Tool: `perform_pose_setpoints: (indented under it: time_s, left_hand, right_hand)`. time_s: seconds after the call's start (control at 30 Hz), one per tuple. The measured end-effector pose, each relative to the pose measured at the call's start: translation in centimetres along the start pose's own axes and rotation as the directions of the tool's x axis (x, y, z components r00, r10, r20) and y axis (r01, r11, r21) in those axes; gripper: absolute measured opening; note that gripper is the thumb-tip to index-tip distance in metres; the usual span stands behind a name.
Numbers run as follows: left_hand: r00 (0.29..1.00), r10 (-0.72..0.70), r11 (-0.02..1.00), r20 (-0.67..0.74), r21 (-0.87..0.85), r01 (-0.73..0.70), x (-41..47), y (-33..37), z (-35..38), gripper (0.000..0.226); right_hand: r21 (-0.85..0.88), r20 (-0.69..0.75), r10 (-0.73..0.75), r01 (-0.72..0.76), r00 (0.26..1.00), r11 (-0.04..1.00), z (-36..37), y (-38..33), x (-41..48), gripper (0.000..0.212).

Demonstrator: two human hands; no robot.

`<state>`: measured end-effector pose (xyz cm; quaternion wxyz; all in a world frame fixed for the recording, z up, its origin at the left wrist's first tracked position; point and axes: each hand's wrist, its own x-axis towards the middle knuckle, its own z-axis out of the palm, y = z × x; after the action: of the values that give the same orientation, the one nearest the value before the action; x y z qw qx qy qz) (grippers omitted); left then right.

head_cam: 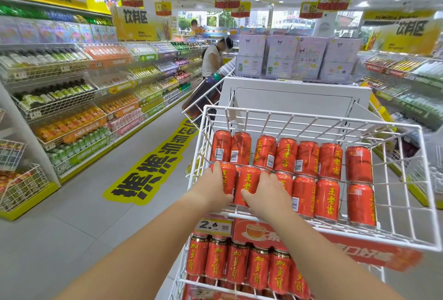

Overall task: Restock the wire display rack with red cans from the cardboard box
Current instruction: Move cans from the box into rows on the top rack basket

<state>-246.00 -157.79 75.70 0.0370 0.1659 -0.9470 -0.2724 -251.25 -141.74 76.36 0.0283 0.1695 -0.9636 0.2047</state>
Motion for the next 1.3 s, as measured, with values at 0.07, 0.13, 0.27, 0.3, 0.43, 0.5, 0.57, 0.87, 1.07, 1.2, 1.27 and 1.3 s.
perform_pose_setpoints:
  time_s: [0.07,0.13,0.27,0.3,0.43,0.5,0.57,0.87,1.07,1.2,1.27,1.3]
  left_hand:
    - [0.998,0.067,0.986,0.01,0.15,-0.068,-1.3,0.2,-0.6,0.099]
    - [0.988,0.157,0.945,-0.003,0.292,-0.15,-2.9,0.5,-1.2,0.092]
    - [0.956,0.293,0.819,0.024,0.509,-0.264,-6.2,0.6,-2.2,0.08]
    - [0.944,0.33,0.776,0.027,0.562,-0.287,-6.8,0.3,-2.1,0.08]
    - [0.905,0.425,0.67,0.016,0.667,-0.327,-8.8,-1.6,-1.4,0.097]
    - [0.901,0.433,0.665,0.032,0.663,-0.344,-9.8,-2.7,-0.9,0.102]
    - [0.889,0.457,0.654,0.024,0.669,-0.354,-10.9,-3.6,-0.4,0.099]
    - [0.928,0.367,0.685,0.058,0.658,-0.312,-17.6,-5.5,2.3,0.099]
    - [0.968,0.228,0.723,0.106,0.647,-0.241,-22.0,-6.4,6.5,0.103]
    - [0.977,0.157,0.74,0.143,0.638,-0.212,-23.8,-7.9,10.7,0.103]
    - [0.977,0.129,0.748,0.173,0.629,-0.21,-24.8,-9.1,13.6,0.108]
    - [0.974,0.121,0.755,0.191,0.62,-0.215,-25.2,-9.9,15.1,0.11]
  right_hand:
    - [-0.056,-0.006,-0.049,0.049,0.999,0.997,-0.6,-0.1,-0.7,0.061]
    - [-0.106,0.011,-0.109,0.11,0.994,0.988,-1.1,0.0,-1.5,0.063]
    - [-0.216,-0.01,-0.251,0.243,0.968,0.946,-1.6,0.3,-3.5,0.07]
    - [-0.244,-0.007,-0.267,0.257,0.964,0.935,-1.7,0.3,-4.2,0.073]
    - [-0.32,0.001,-0.297,0.281,0.955,0.905,-1.8,0.4,-7.8,0.078]
    - [-0.332,-0.001,-0.295,0.278,0.956,0.901,-1.7,0.3,-9.6,0.078]
    - [-0.34,-0.003,-0.282,0.265,0.959,0.903,-1.4,0.4,-11.2,0.078]
    - [-0.346,0.062,-0.264,0.269,0.962,0.899,1.6,3.2,-18.5,0.079]
    - [-0.285,0.151,-0.257,0.292,0.954,0.913,6.3,6.8,-21.7,0.087]
    - [-0.282,0.231,-0.25,0.311,0.94,0.908,9.5,9.1,-24.1,0.079]
    - [-0.291,0.26,-0.24,0.313,0.935,0.904,11.5,10.5,-25.6,0.079]
    - [-0.281,0.268,-0.235,0.309,0.934,0.908,12.5,11.2,-26.3,0.08]
